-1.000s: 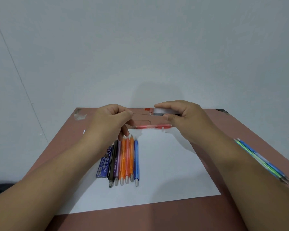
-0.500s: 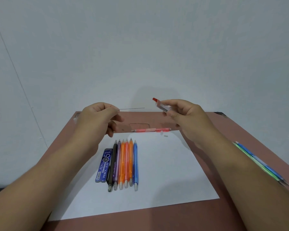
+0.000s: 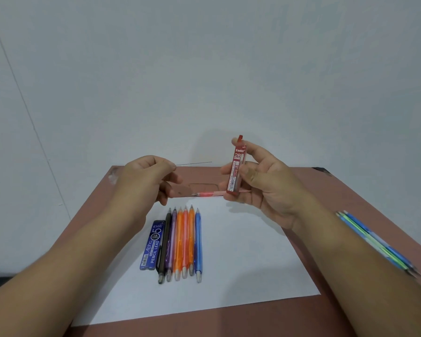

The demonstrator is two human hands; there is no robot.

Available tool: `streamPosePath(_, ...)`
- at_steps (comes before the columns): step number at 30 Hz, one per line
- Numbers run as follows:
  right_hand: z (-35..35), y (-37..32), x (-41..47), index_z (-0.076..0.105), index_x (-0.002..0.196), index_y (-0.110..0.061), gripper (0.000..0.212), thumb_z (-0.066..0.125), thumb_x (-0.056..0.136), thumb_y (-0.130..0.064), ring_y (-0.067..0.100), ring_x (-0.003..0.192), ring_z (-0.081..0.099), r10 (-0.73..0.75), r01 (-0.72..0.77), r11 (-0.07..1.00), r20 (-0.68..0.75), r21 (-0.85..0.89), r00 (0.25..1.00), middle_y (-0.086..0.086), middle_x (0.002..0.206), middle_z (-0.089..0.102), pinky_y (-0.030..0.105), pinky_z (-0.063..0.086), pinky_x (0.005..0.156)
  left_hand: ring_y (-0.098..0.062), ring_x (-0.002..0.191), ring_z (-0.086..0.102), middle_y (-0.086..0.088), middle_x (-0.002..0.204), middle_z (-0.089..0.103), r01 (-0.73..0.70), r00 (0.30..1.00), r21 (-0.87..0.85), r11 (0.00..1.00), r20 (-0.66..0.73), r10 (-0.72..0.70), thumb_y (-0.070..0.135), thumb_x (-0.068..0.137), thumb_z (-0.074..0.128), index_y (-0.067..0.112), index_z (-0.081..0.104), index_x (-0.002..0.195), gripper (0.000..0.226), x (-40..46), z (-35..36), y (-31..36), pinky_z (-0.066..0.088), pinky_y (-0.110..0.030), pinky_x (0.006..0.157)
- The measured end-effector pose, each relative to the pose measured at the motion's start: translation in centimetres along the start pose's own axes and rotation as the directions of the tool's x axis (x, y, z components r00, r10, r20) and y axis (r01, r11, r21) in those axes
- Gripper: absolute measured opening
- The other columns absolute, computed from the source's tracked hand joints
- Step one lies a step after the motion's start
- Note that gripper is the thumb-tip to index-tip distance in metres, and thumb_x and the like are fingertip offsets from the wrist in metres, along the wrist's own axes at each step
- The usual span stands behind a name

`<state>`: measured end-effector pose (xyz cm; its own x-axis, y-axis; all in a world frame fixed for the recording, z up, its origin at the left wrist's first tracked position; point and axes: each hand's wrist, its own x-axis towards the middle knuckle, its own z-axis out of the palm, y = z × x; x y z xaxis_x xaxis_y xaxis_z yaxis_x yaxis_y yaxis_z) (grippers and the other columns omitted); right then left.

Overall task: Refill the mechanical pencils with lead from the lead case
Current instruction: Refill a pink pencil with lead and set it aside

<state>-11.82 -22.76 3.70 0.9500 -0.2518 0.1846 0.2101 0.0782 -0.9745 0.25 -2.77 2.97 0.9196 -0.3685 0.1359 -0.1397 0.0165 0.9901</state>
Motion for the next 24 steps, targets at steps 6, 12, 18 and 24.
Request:
streamPosePath(6, 0.4, -0.1, -0.4, 0.05, 0.144, -0.046, 0.067, 0.065, 0.093, -0.004, 0.042, 0.096, 0.072, -0.047, 0.045, 0.983, -0.007, -0.18, 0.999, 0.013, 0.105, 0.076, 0.051, 0.062, 0.08, -0.017, 0.054, 0.055, -0.014, 0.084, 0.074, 0.007, 1.0, 0.007, 1.0, -0.004, -0.007, 0.014, 0.098, 0.057, 0.001, 0.066, 0.099, 0.016, 0.0, 0.0, -0.1, 0.048, -0.031, 0.052)
streamPosePath(12, 0.6, -0.3, -0.6, 0.056, 0.127, -0.037, 0.046, 0.063, 0.098, -0.003, 0.042, 0.087, 0.075, -0.016, 0.016, 0.969, 0.002, -0.245, 1.0, 0.013, 0.102, 0.077, 0.044, 0.063, 0.068, -0.016, 0.053, 0.055, -0.011, 0.082, 0.074, -0.002, 1.0, 0.016, 1.0, -0.015, 0.002, 0.015, 0.098, 0.057, 0.002, 0.066, 0.098, 0.015, 0.1, -0.1, -0.2, 0.048, -0.032, 0.053)
streamPosePath(18, 0.6, -0.7, -0.8, 0.058, 0.123, -0.024, 0.032, 0.063, 0.098, -0.004, 0.041, 0.082, 0.075, 0.028, -0.019, 0.952, 0.027, -0.305, 0.999, 0.015, 0.1, 0.077, 0.043, 0.062, 0.069, -0.015, 0.053, 0.056, -0.01, 0.081, 0.074, -0.009, 1.0, 0.039, 0.999, -0.021, 0.01, 0.016, 0.098, 0.057, 0.004, 0.066, 0.097, 0.015, 0.1, -0.1, -0.3, 0.049, -0.031, 0.053)
streamPosePath(24, 0.4, -1.1, -1.1, 0.051, 0.125, -0.032, 0.05, 0.078, 0.087, -0.012, 0.026, 0.083, 0.074, 0.217, -0.105, 0.802, 0.123, -0.588, 0.968, 0.007, 0.095, 0.079, 0.041, 0.057, 0.078, -0.013, 0.053, 0.058, -0.003, 0.08, 0.075, -0.057, 0.998, 0.15, 0.987, -0.032, 0.063, 0.019, 0.098, 0.058, 0.008, 0.068, 0.094, 0.015, 0.0, -0.1, -0.4, 0.05, -0.026, 0.05)
